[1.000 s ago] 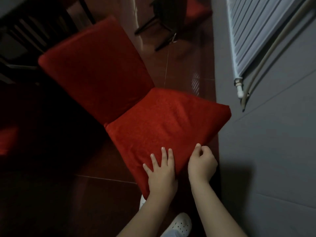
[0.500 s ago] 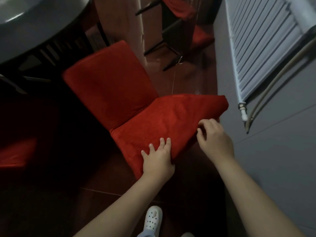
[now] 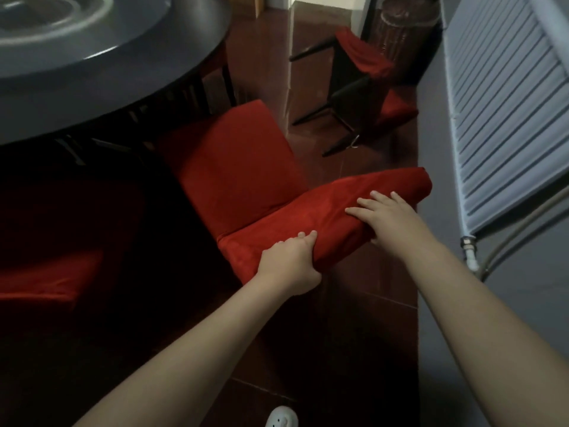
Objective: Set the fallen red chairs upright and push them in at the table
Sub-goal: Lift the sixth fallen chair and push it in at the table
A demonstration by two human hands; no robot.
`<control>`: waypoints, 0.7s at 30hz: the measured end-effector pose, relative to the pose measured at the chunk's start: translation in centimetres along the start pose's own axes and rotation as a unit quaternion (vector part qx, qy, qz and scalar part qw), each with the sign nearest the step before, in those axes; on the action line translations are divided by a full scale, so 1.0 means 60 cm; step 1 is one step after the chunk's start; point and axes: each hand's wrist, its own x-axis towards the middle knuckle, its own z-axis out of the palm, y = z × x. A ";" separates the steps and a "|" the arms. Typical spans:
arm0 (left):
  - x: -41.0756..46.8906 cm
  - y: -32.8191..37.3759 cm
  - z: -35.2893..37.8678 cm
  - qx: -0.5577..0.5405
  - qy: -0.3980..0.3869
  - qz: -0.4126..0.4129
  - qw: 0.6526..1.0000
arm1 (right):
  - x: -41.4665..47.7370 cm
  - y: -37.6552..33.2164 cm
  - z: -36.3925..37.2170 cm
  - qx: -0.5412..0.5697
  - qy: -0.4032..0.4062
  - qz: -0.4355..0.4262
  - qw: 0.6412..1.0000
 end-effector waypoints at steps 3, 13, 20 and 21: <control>0.013 -0.016 -0.035 0.001 0.018 0.008 1.000 | 0.033 -0.010 -0.027 0.002 0.000 0.001 1.000; 0.025 -0.022 -0.059 -0.008 0.042 -0.012 0.999 | 0.092 0.010 -0.078 -0.080 -0.099 -0.092 0.988; 0.029 -0.026 -0.113 -0.002 0.056 -0.069 0.996 | 0.136 0.021 -0.100 -0.050 -0.069 -0.133 0.987; 0.030 -0.029 -0.124 -0.002 0.062 -0.077 0.995 | 0.142 0.018 -0.102 -0.036 -0.058 -0.133 0.989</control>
